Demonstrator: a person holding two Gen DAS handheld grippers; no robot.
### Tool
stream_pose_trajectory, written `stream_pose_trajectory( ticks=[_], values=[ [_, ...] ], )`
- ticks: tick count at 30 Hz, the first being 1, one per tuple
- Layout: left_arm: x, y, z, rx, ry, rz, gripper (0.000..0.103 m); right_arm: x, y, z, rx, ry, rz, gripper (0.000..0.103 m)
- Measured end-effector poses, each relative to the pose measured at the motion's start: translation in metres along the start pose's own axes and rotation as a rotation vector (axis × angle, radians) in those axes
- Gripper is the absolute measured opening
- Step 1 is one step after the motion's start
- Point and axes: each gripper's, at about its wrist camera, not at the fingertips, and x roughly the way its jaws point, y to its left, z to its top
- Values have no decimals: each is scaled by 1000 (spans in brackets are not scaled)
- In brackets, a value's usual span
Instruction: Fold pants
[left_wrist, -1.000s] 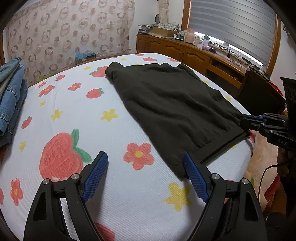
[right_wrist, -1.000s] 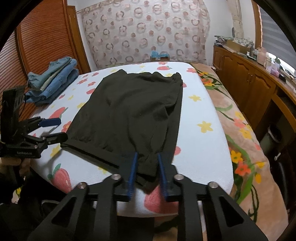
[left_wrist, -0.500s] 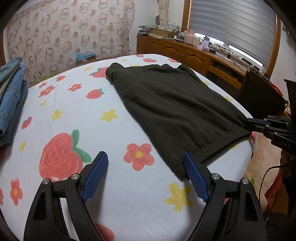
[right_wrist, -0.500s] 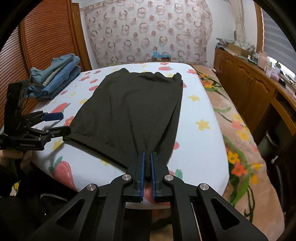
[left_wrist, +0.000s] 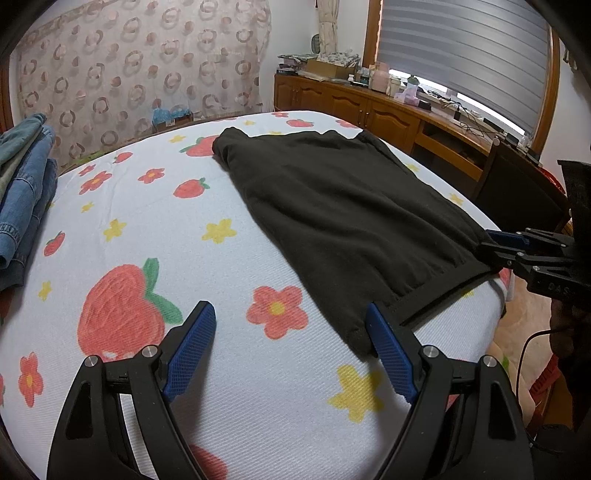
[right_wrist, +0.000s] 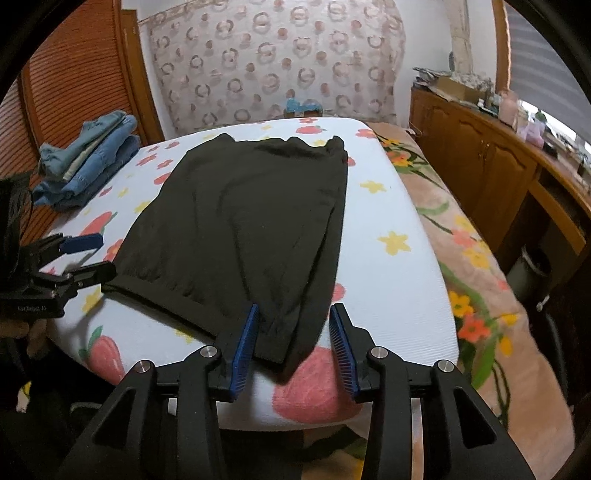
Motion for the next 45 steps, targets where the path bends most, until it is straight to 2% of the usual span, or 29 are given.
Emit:
stream_pose_trajectory(
  ticks=[4,5,7,10,17,26,32,38,41,44,45],
  values=[
    [0,0,-1,-1,-4,1,84,-1,6,-4,-27,-16,-28,40],
    [0,0,-1,-1,-4,1,84,0,5,-4,-20,-14,-19,37],
    [0,0,-1,-2,-4,2,84,-1,5,-2,-20,-4,32,18],
    [-1,0,-2,-3,-6,3,84,-1,7,-1,-35,-5,36,10],
    [-1,-1,-1,-14,2,4,82,1,4,-3,-24,-9,42,10],
    [-3,-13,0,-22,-1,-81,47,2,5,-4,-22,-18,46,10],
    [-4,-21,0,-36,1,-127,40,3,4,-5,-15,-27,49,10],
    [-2,-26,0,-36,-5,-119,40,3,1,-5,-10,-28,60,10],
    [-3,-28,-1,-28,-5,-142,29,3,0,-5,1,-24,71,10],
    [-5,-28,-2,-28,-9,-147,23,4,0,-4,-3,-20,70,10],
    [-5,-28,-2,-30,-11,-150,18,3,0,-4,-5,-19,69,10]
  ],
)
